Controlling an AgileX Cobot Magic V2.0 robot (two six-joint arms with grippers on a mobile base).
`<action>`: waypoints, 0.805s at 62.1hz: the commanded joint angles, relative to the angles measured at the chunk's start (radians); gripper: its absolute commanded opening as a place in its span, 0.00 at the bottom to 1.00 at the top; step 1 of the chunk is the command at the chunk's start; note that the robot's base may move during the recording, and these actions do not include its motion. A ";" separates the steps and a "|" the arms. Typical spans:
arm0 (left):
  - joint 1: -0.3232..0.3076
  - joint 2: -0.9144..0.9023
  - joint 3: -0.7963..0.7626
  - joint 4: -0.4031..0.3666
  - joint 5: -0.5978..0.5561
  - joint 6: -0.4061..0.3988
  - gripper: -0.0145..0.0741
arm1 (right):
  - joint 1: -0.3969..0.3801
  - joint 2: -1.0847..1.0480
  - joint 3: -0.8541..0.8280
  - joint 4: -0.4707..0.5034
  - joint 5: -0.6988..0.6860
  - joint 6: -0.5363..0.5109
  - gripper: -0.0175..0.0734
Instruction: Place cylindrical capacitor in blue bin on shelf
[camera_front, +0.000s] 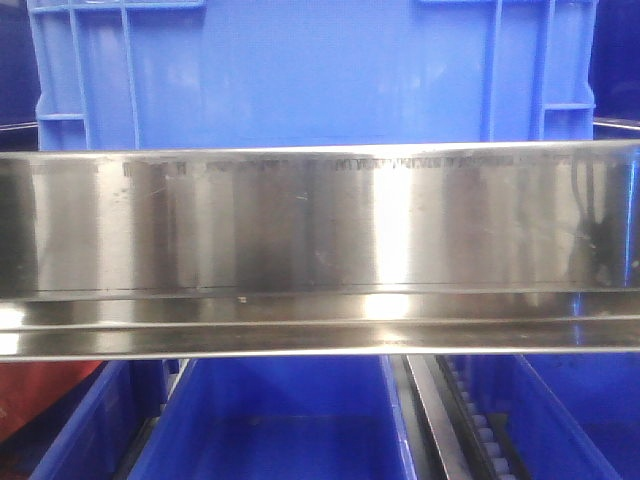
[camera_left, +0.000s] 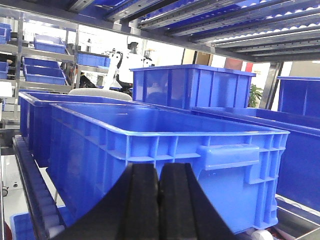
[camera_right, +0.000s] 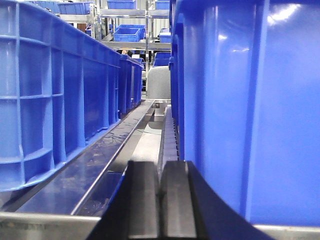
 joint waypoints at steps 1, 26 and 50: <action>0.004 -0.006 0.002 -0.009 -0.020 0.000 0.04 | -0.007 -0.002 0.003 0.004 -0.015 0.001 0.01; 0.111 -0.087 0.097 0.042 -0.031 0.000 0.04 | -0.007 -0.002 0.003 0.004 -0.015 0.001 0.01; 0.457 -0.186 0.350 0.146 -0.054 0.000 0.04 | -0.007 -0.002 0.003 0.004 -0.015 0.001 0.01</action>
